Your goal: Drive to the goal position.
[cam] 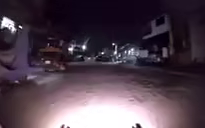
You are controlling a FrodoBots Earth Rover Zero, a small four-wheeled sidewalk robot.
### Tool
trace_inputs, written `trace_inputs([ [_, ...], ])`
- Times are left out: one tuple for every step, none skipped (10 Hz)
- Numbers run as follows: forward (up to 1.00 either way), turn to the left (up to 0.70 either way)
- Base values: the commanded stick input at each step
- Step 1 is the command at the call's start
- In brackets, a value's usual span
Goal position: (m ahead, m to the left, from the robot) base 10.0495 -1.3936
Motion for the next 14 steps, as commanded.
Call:
trace_inputs([
  [0.85, 0.00],
  [0.85, 0.00],
  [0.85, 0.00],
  [0.85, 0.00],
  [0.85, 0.00],
  [0.85, 0.00],
  [0.85, 0.00],
  [0.85, 0.00],
  [0.85, 0.00],
  [0.85, 0.00],
  [0.85, 0.00],
  [0.85, 0.00],
  [0.85, 0.00],
  [0.85, 0.00],
])
